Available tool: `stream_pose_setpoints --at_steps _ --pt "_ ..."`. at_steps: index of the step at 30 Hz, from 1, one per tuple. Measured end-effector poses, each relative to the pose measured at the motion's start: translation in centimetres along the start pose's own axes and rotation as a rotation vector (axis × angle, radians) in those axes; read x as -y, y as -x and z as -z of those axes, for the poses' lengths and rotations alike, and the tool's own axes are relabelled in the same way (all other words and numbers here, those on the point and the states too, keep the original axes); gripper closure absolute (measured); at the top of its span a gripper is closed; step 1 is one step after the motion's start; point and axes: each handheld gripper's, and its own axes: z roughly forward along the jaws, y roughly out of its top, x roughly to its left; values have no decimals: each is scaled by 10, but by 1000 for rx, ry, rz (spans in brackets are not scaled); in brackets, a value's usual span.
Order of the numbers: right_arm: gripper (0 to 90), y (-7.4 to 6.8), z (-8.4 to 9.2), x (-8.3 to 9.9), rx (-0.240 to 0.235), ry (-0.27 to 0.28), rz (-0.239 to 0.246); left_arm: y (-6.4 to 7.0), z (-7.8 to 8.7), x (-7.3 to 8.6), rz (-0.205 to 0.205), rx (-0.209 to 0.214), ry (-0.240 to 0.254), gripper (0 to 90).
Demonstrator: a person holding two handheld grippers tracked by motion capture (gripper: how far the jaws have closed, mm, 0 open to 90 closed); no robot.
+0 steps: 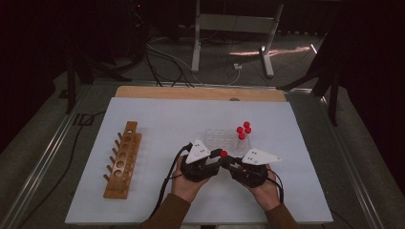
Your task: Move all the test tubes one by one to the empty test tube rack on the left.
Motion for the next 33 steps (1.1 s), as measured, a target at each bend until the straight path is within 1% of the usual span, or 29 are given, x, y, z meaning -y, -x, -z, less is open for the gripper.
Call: stream_pose_setpoints --at_steps 1,6,7,8,9,10,11,12,13,14,15,18,19,21,22,23,26,27,28,29,32,33 --pt "747 0 0 0 -3 -1 2 -1 -1 0 5 1 -6 688" --pt "743 0 -1 0 -14 2 2 -2 0 0 6 -2 -4 711" --pt "714 0 0 0 -22 9 0 -2 1 -1 8 -13 0 712" --pt "714 0 0 0 -22 9 0 -2 1 -1 8 -13 0 712" --pt "606 2 0 0 -31 7 -4 -4 2 -1 14 -18 3 713" --pt "606 2 0 0 -31 7 -4 -4 2 -1 14 -18 3 713" --pt "474 5 0 1 -38 10 -21 -5 3 -1 17 -29 7 713" --pt "431 7 1 1 -45 8 -36 -5 3 -1 17 -29 7 712" --pt "371 9 2 1 -47 14 -47 -7 5 -2 22 -38 8 713" --pt "318 10 3 1 -43 24 -56 -7 5 -2 22 -38 8 713" --pt "286 12 3 1 -43 22 -68 -10 7 -2 29 -47 12 712" --pt "153 18 8 2 -39 43 -100 -14 12 -4 45 -62 26 713" --pt "123 19 10 2 -40 45 -110 -16 14 -4 49 -67 31 712" --pt "43 22 14 2 -32 51 -105 -20 18 -5 56 -77 38 712" --pt "21 24 16 3 -33 49 -103 -20 18 -5 56 -77 38 712" --pt "12 25 18 3 -28 50 -99 -23 21 -6 60 -89 38 713" --pt "0 27 22 4 -22 55 -93 -25 26 -7 62 -97 46 712" --pt "0 30 27 6 -3 66 -87 -27 30 -9 62 -106 58 713" --pt "0 32 29 8 8 70 -90 -27 30 -9 62 -106 58 713" --pt "0 34 31 10 24 71 -91 -30 34 -10 63 -113 66 712" --pt "0 39 37 17 63 76 -91 -32 38 -11 61 -119 70 712" --pt "0 41 40 19 78 82 -91 -34 42 -11 58 -129 73 712"
